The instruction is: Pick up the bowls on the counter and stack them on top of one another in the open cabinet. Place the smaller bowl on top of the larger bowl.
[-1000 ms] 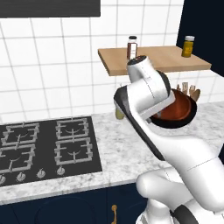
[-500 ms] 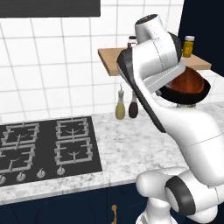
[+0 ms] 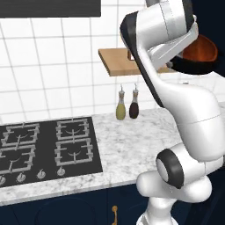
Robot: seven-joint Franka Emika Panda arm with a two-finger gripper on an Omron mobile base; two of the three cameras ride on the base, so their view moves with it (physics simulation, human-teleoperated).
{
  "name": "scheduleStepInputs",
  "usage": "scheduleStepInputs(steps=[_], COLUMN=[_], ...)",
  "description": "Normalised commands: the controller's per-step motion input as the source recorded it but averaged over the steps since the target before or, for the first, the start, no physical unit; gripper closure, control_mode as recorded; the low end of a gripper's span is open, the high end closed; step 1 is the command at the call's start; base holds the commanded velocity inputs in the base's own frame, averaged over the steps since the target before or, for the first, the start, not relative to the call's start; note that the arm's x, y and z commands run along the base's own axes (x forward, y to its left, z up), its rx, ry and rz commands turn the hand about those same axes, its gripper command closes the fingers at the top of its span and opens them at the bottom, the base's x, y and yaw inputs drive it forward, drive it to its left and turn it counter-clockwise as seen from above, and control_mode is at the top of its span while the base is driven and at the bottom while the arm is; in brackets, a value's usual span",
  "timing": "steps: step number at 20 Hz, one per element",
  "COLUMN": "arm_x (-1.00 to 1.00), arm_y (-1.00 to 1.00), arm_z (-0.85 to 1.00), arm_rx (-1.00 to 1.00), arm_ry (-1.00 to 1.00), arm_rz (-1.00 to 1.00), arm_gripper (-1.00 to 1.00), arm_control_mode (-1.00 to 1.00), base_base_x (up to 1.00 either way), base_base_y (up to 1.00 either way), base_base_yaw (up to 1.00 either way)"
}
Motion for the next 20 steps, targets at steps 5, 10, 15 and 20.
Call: scheduleStepInputs(steps=[5, 10, 15, 20], arm_x=[1.0, 1.0, 0.82, 0.52], arm_y=[-0.39, -0.23, -0.34, -0.44], arm_z=[-0.27, -0.65, -0.53, -0.14], arm_rx=[-0.06, -0.09, -0.1, -0.07], arm_ry=[0.0, 0.03, 0.0, -0.03], arm_rz=[0.25, 0.37, 0.36, 0.3], arm_gripper=[1.0, 1.0, 1.0, -1.0], arm_control_mode=[-1.0, -1.0, -1.0, -1.0], base_base_x=[0.0, 0.0, 0.0, 0.0], base_base_y=[0.0, 0.0, 0.0, 0.0], base_base_yaw=[0.0, 0.0, 0.0, 0.0])
